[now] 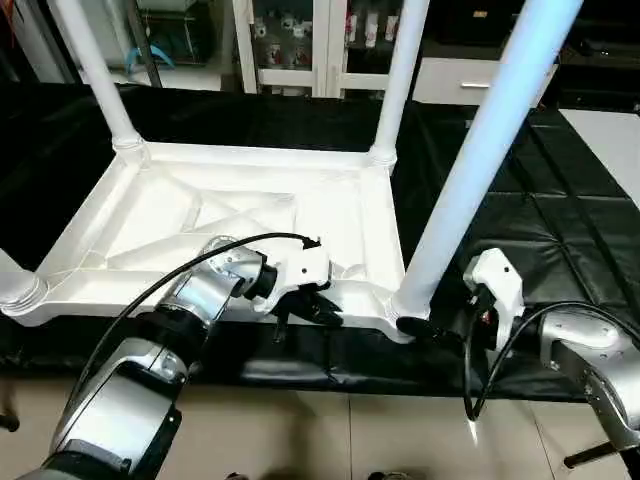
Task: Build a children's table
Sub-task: Rotate leg to tighten
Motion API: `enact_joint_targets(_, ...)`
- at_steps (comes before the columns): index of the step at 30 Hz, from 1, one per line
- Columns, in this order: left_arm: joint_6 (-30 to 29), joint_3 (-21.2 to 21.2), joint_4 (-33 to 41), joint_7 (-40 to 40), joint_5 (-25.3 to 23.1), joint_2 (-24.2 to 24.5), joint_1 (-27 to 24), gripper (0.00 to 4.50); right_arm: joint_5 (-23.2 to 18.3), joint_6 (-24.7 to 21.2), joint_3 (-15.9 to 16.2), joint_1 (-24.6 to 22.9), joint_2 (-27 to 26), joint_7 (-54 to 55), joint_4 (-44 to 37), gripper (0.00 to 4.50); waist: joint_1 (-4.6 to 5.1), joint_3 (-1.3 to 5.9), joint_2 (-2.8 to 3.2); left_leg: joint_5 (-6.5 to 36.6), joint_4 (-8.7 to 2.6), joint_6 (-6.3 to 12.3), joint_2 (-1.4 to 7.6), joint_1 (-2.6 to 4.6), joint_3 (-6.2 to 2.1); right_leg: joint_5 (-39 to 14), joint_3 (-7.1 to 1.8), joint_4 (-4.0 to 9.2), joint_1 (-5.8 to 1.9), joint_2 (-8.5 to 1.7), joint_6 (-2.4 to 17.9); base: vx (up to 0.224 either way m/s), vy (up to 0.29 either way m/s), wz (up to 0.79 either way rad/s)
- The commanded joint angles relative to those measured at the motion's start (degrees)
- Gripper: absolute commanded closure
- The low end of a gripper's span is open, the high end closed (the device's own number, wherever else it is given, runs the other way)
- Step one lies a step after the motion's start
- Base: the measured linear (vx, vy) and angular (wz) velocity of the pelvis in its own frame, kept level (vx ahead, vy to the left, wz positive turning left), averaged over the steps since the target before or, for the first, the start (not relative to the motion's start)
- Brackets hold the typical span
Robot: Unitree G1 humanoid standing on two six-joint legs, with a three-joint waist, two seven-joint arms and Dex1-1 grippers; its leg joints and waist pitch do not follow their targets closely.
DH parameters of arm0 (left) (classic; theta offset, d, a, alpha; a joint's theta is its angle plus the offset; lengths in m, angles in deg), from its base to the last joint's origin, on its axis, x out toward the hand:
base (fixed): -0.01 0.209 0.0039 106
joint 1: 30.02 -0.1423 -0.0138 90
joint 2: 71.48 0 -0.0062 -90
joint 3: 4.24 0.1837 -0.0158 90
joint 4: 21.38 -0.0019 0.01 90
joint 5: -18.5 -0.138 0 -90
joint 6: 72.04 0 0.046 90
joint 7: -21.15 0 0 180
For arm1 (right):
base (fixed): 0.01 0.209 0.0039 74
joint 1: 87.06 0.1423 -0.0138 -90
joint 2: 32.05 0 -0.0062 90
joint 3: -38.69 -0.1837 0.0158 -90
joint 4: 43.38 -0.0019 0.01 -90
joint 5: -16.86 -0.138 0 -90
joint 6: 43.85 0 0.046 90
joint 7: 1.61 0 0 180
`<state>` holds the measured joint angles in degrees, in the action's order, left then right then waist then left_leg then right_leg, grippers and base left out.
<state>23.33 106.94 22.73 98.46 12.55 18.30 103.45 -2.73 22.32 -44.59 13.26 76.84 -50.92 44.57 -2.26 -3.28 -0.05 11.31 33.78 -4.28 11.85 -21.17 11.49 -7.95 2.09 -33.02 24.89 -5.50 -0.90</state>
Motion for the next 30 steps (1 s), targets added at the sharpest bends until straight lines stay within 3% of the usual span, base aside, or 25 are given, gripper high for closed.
enact_joint_targets(1, -0.14, 2.01, -0.11, 2.57, 0.55, -0.83, -1.39, 4.5, 0.36, -0.15, -0.05, 0.62, 0.53, -0.71, -0.29, 0.06, 0.15, 3.47, -1.26, 11.34, -3.92, 5.03, 1.07, 0.33, -0.13, -14.54, -1.42, 3.3, -3.24, -1.81, 13.68, 0.0, 0.0, 0.0)
enact_joint_targets(5, -0.29, 2.07, 0.46, 2.87, 0.49, -0.68, -1.76, 4.5, 1.44, 0.33, 0.9, 1.17, 0.69, -1.72, 0.63, 0.06, 0.06, 3.56, -1.35, 10.75, -3.79, 5.22, 1.03, 0.28, -0.13, -14.65, -1.41, 3.23, -3.35, -1.84, 13.46, 0.0, 0.0, 0.0)
enact_joint_targets(6, -0.32, 2.04, 0.59, 2.91, 0.41, -0.64, -1.83, 4.5, 1.84, 0.52, 1.24, 1.22, 0.8, -2.17, 0.88, 0.32, 0.03, 3.6, -1.36, 10.51, -3.74, 5.29, 1.02, 0.27, -0.13, -14.38, -1.41, 3.19, -3.37, -1.85, 13.53, 0.0, 0.0, 0.0)
enact_joint_targets(10, -1.08, 1.99, 1.71, 2.99, 0.25, -0.39, -2.22, 4.5, 2.17, 0.96, 1.82, 1.28, 0.78, -2.62, 1.05, 0.45, -0.02, 3.7, -1.35, 9.26, -3.62, 5.84, 1.04, 0.3, -0.1, -12.46, -1.41, 2.92, -3.48, -1.81, 14.12, 0.0, 0.0, 0.0)
enact_joint_targets(11, -1.19, 2.01, 1.87, 2.97, 0.2, -0.35, -2.27, 4.5, 2.2, 1.05, 1.98, 1.27, 0.8, -2.72, 1.09, 0.74, -0.01, 3.7, -1.32, 9.11, -3.62, 5.95, 1.04, 0.3, -0.11, -12.32, -1.39, 2.89, -3.49, -1.8, 14.22, 0.0, 0.0, 0.0)
enact_joint_targets(16, -1.24, 2.04, 2.1, 2.82, 0.05, -0.27, -2.33, 4.5, 2.59, 1.44, 2.51, 1.19, 0.83, -3.11, 1.32, 0.94, -0.01, 3.78, -1.32, 8.64, -3.52, 6.2, 1.0, 0.31, -0.09, -11.61, -1.38, 2.79, -3.55, -1.74, 14.53, 0.0, 0.0, 0.0)
enact_joint_targets(17, -1.27, 2.06, 2.11, 2.75, 0.01, -0.29, -2.29, 4.5, 2.93, 1.58, 2.47, 1.22, 0.73, -3.25, 1.51, 1.22, -0.03, 3.83, -1.34, 8.53, -3.45, 6.27, 0.97, 0.33, -0.08, -11.3, -1.38, 2.73, -3.57, -1.74, 14.64, 0.0, 0.0, 0.0)
enact_joint_targets(23, -1.55, 2.15, 2.2, 2.57, -0.17, -0.33, -2.23, 4.5, 3.42, 1.88, 2.44, 1.46, 0.08, -3.38, 2.08, 1.66, -0.07, 3.83, -1.26, 8.53, -3.38, 6.35, 0.95, 0.35, -0.08, -11.34, -1.37, 2.73, -3.57, -1.73, 14.73, 0.0, 0.0, 0.0)
enact_joint_targets(30, -2.05, 2.24, 2.4, 2.79, -0.25, -0.17, -2.41, 4.5, 3.5, 2.42, 2.82, 1.45, -0.68, -3.18, 2.63, 1.77, -0.02, 3.88, -1.3, 8.23, -3.33, 6.59, 0.95, 0.36, -0.11, -10.46, -1.34, 2.58, -3.68, -1.71, 15.16, 0.0, 0.0, 0.0)
